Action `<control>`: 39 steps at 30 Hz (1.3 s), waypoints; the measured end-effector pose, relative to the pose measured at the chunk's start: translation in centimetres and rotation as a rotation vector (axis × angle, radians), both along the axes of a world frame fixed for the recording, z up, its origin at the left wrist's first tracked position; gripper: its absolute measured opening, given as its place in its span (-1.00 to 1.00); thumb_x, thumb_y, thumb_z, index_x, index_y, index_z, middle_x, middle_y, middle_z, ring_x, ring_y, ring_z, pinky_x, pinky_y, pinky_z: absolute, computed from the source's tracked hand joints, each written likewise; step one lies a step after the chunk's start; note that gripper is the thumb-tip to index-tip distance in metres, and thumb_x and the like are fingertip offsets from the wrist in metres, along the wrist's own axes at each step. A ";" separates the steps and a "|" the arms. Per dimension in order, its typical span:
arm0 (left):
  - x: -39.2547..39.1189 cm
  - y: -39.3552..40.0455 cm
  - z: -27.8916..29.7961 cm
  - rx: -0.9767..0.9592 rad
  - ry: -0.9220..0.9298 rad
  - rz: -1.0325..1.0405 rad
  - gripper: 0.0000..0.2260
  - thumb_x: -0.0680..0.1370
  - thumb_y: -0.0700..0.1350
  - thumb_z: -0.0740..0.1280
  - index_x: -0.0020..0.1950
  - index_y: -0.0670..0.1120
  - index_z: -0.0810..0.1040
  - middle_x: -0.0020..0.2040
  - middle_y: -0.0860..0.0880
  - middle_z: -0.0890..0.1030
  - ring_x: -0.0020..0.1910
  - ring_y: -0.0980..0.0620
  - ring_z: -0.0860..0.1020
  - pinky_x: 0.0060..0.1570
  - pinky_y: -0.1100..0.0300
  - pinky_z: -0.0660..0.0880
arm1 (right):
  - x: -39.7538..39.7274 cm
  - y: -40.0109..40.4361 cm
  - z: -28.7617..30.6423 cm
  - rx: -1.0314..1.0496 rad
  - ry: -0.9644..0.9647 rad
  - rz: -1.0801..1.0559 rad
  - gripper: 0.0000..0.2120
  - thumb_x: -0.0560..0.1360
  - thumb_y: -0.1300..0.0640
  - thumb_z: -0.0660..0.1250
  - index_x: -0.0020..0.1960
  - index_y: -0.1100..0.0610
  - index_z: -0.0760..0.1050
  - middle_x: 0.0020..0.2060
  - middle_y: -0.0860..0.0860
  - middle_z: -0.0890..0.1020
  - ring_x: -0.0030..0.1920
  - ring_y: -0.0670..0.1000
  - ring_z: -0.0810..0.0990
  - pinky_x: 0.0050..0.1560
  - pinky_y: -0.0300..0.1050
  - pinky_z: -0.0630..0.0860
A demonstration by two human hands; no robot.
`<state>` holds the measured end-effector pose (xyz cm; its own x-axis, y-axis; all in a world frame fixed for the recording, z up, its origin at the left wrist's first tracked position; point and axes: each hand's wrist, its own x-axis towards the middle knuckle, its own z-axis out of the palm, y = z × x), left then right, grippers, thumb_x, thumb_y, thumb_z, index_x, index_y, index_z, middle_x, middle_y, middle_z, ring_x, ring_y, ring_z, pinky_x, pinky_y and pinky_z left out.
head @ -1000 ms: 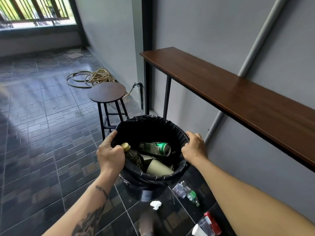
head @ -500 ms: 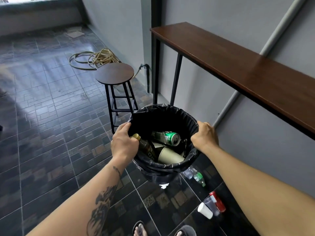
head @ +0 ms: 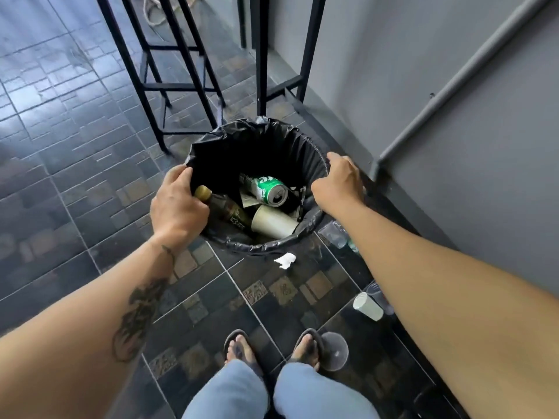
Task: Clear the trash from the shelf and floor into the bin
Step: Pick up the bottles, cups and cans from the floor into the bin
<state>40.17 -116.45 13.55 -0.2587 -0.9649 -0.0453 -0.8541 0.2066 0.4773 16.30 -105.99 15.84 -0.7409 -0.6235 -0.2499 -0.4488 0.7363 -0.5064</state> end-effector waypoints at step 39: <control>1.6 -6.3 -31.6 -0.195 -0.132 0.005 -0.54 0.39 -0.20 0.27 0.29 -0.12 0.56 0.44 -0.12 0.44 0.33 -0.25 0.38 0.32 -0.09 0.35 | 2.6 -5.9 -36.0 -0.131 0.010 0.453 -0.41 0.54 0.21 0.18 0.55 0.14 0.13 0.53 0.05 0.23 0.45 0.15 0.29 0.37 0.04 0.32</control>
<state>41.73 -122.78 -18.10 -0.2583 -0.9599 0.1091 -0.9077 0.2798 0.3127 18.87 -111.85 -20.17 -0.3893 -0.9102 -0.1413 -0.7154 0.3954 -0.5761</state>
